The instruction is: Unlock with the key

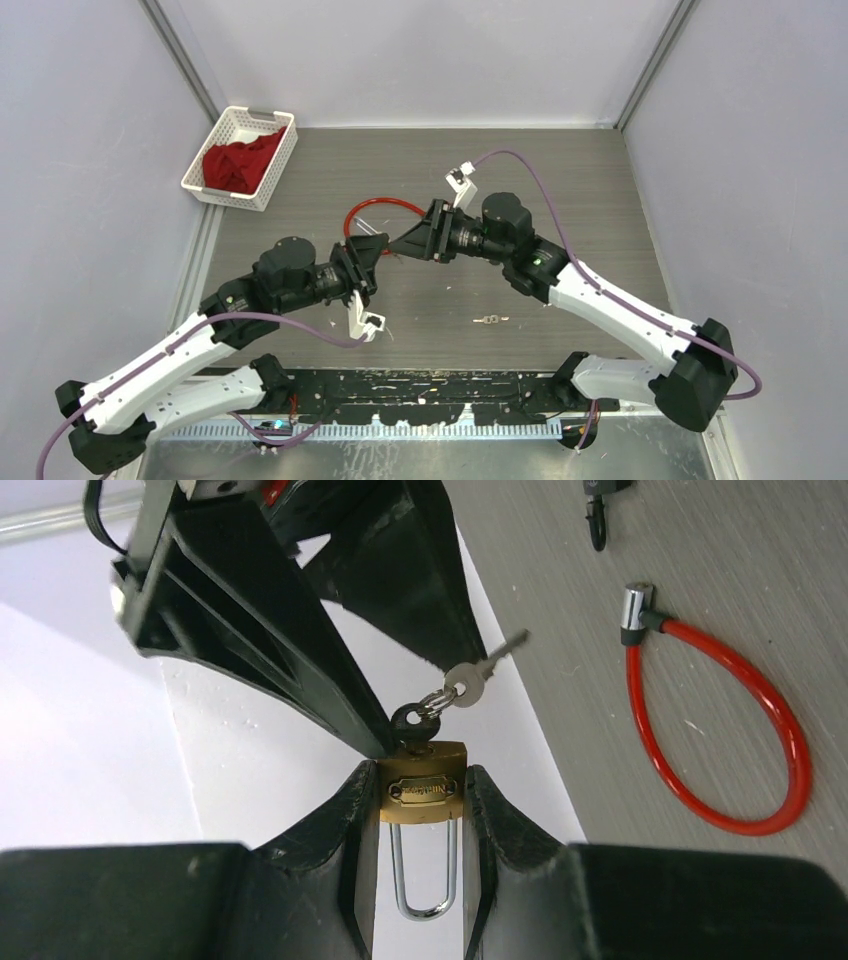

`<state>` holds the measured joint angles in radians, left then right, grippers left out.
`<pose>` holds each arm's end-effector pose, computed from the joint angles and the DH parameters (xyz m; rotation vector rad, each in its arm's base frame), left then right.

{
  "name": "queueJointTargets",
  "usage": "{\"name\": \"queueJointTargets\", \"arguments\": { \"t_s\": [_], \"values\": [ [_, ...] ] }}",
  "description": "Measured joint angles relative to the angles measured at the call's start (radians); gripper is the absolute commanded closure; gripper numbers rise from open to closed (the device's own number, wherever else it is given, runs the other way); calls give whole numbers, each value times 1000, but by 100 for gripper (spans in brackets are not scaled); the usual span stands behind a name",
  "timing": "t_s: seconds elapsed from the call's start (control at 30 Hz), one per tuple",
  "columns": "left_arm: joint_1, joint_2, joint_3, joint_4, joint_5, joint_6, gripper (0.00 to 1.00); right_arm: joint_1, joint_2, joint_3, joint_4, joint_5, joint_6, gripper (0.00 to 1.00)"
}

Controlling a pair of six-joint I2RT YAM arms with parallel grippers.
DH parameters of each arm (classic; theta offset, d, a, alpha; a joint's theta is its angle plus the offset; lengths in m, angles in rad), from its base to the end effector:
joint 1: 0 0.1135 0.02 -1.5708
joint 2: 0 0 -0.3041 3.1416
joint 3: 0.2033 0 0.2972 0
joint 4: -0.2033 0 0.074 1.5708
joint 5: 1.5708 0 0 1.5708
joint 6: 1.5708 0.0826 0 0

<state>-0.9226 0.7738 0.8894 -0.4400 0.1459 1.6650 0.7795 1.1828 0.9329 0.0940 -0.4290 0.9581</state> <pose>0.1307 -0.1924 0.3696 1.8605 0.4249 0.3671 0.2242 0.2699 0.3580 -0.1912 2.0096 1.5749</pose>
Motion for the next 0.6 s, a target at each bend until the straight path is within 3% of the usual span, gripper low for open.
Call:
{"name": "queueJointTargets", "arguments": {
  "t_s": [0.23, 0.6],
  "values": [
    [-1, 56, 109, -42, 3, -162, 100, 23, -71, 33, -126, 109, -222, 33],
    [-1, 75, 173, -121, 16, -306, 100, 135, -48, 100, -167, 254, -386, 37]
  ]
}}
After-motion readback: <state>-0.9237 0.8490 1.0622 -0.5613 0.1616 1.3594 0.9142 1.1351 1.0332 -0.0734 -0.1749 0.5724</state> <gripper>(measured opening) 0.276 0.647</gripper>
